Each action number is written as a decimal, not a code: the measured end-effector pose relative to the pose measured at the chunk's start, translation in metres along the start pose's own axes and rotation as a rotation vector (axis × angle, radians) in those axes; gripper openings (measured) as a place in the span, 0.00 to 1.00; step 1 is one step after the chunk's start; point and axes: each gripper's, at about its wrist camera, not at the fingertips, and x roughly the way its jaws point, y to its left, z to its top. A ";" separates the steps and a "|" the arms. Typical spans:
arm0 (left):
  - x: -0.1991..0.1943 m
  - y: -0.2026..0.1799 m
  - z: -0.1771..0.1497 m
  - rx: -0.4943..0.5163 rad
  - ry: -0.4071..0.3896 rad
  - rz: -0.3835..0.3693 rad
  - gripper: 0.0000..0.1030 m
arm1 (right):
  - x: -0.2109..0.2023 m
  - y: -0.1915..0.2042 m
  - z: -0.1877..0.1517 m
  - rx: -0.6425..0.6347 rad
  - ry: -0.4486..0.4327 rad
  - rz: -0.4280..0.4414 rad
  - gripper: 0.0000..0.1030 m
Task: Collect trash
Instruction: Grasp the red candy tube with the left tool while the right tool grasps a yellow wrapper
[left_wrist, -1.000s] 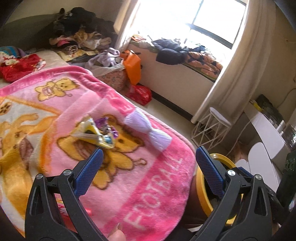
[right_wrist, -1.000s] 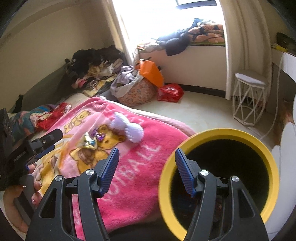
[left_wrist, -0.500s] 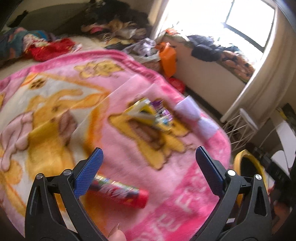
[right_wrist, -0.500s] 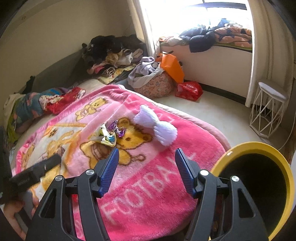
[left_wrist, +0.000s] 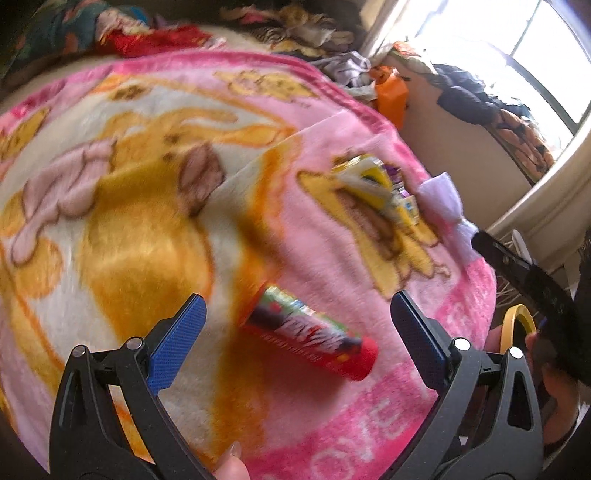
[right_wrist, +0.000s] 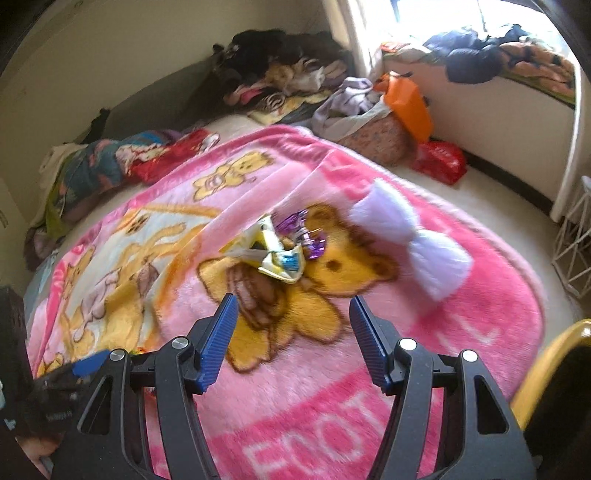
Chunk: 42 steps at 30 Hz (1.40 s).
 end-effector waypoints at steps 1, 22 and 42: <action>0.002 0.003 -0.002 -0.009 0.009 0.000 0.89 | 0.005 0.001 0.002 -0.002 0.008 0.002 0.59; 0.029 0.009 -0.015 -0.055 0.074 -0.044 0.65 | 0.113 0.003 0.027 0.073 0.133 0.043 0.52; 0.024 0.003 -0.012 -0.015 0.050 -0.080 0.43 | 0.048 0.004 -0.019 0.098 0.071 0.021 0.34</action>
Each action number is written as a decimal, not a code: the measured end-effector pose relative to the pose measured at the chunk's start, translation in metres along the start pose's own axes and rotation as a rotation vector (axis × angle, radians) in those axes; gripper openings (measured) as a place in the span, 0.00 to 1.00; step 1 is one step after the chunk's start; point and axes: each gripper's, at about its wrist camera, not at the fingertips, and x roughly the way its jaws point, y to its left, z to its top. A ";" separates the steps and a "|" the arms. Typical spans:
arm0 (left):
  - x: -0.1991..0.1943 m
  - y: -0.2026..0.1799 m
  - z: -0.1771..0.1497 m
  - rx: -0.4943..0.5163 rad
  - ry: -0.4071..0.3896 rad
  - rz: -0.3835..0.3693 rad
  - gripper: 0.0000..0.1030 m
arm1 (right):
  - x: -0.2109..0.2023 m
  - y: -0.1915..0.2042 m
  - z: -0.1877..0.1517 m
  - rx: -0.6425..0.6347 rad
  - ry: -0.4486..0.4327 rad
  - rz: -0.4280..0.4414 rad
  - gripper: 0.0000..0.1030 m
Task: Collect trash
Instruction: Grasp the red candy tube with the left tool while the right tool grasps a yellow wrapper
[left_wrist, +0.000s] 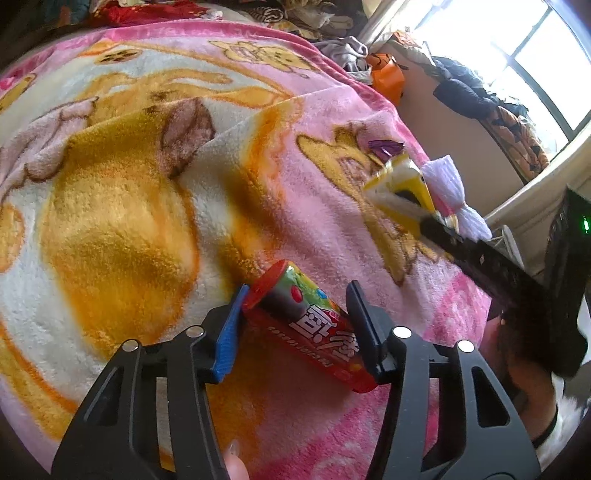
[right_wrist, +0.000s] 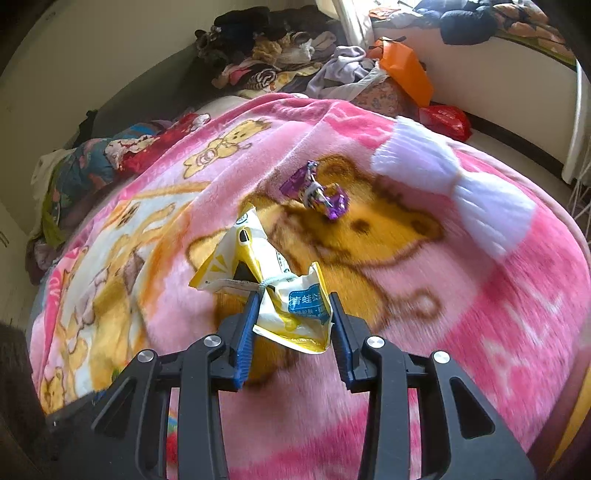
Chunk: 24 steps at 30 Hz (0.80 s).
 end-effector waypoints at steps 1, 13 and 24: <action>-0.002 -0.002 0.001 0.006 -0.005 -0.004 0.41 | -0.005 -0.001 -0.004 0.002 -0.003 -0.005 0.34; -0.016 -0.031 -0.003 0.073 -0.032 -0.077 0.30 | -0.059 -0.021 -0.031 0.056 -0.065 -0.044 0.34; -0.030 -0.059 -0.008 0.151 -0.060 -0.124 0.28 | -0.095 -0.031 -0.042 0.080 -0.112 -0.058 0.34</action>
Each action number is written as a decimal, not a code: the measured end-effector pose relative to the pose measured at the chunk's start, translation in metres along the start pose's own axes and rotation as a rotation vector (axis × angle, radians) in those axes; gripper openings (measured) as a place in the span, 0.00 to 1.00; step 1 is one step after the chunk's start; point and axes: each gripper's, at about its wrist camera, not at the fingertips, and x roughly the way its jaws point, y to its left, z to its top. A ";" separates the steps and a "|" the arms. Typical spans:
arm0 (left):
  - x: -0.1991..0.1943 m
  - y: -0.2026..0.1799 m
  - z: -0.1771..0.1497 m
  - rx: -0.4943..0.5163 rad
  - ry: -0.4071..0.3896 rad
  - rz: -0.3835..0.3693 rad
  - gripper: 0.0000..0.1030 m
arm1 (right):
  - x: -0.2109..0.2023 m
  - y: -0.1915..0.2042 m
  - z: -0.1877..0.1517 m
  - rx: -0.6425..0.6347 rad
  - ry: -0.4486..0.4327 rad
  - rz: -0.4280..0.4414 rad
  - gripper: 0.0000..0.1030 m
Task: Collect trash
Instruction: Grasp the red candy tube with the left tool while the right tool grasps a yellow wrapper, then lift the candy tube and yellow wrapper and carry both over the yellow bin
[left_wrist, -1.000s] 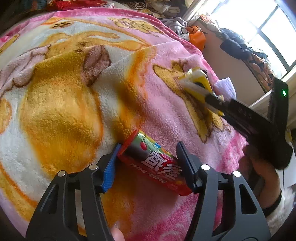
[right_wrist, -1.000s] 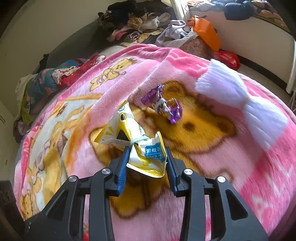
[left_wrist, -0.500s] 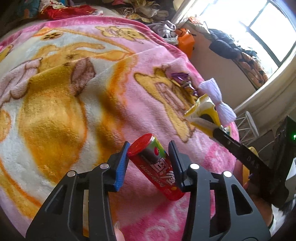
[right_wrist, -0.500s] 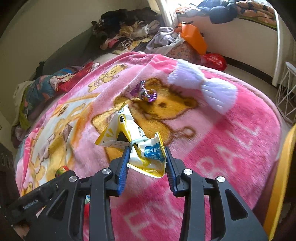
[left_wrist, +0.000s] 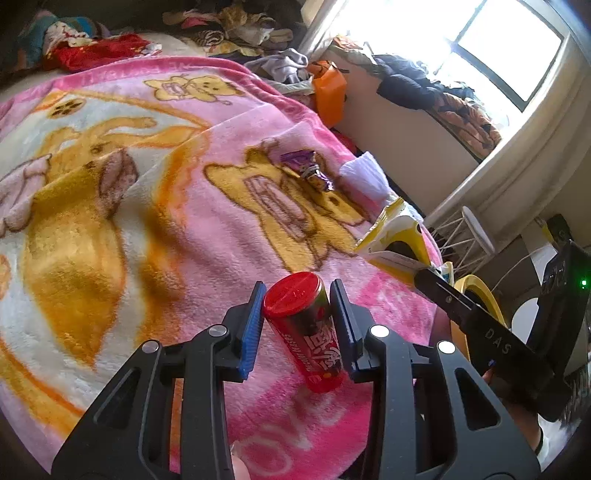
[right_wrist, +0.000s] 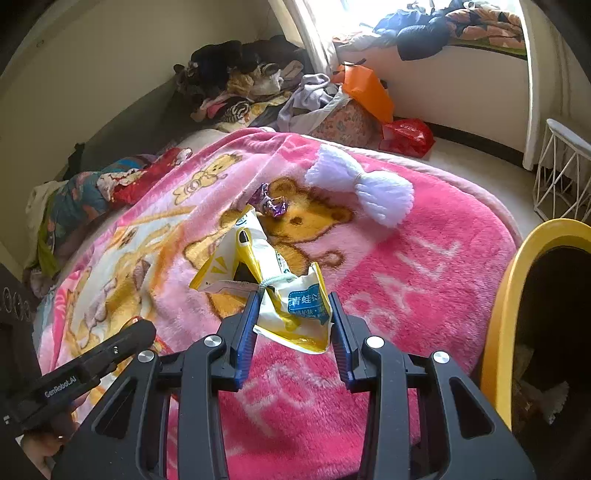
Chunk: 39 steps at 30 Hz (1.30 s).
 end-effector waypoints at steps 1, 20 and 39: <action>-0.001 -0.002 0.000 0.004 -0.002 -0.004 0.28 | -0.003 -0.001 -0.001 0.000 -0.004 -0.003 0.34; -0.022 -0.036 0.008 0.096 -0.080 -0.050 0.27 | -0.039 -0.013 -0.005 0.026 -0.062 -0.030 0.34; -0.025 -0.073 0.013 0.154 -0.116 -0.110 0.27 | -0.084 -0.035 -0.006 0.073 -0.142 -0.063 0.34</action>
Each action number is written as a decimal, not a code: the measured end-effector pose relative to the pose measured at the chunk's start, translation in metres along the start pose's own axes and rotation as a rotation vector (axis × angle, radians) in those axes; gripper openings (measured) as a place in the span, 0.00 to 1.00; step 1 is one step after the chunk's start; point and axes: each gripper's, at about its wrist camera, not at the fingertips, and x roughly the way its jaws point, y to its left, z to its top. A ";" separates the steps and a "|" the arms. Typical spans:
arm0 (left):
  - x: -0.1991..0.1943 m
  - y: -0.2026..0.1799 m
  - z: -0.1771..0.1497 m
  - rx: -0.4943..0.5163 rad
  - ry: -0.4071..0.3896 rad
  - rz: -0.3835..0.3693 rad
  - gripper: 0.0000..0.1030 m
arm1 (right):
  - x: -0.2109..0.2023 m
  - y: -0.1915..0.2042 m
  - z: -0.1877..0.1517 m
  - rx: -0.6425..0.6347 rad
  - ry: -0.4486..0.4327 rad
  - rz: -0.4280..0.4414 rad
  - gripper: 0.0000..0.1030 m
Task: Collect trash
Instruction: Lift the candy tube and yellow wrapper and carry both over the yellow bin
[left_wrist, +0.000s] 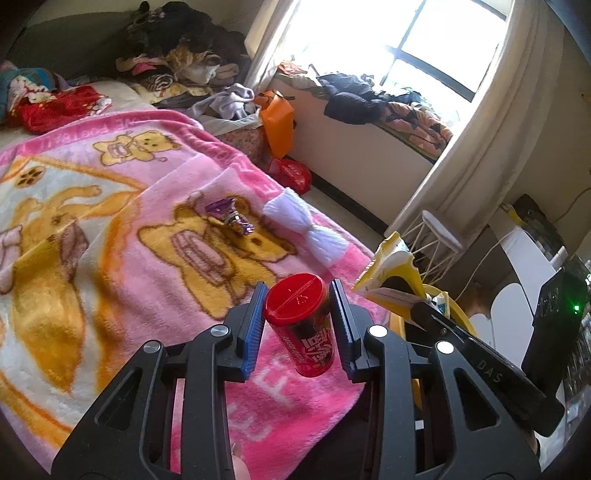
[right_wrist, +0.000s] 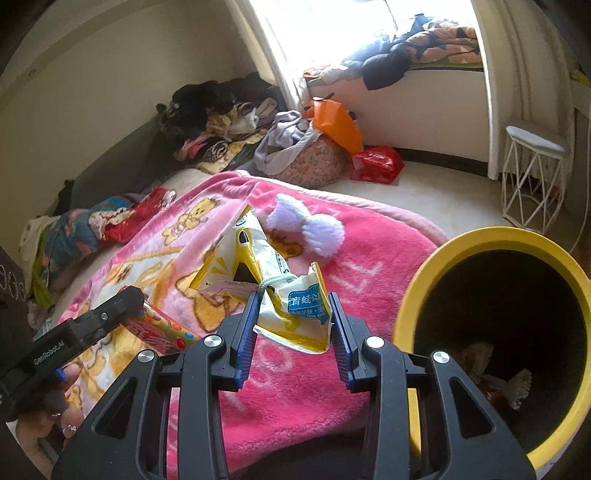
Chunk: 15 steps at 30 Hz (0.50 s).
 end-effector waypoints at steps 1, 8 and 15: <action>0.000 -0.002 0.000 0.003 -0.001 -0.003 0.27 | -0.004 -0.004 0.001 0.007 -0.008 -0.004 0.34; 0.004 -0.023 0.004 0.035 -0.005 -0.037 0.27 | -0.022 -0.023 0.001 0.050 -0.037 -0.035 0.34; 0.007 -0.044 0.006 0.068 -0.008 -0.069 0.27 | -0.037 -0.043 -0.002 0.092 -0.057 -0.075 0.34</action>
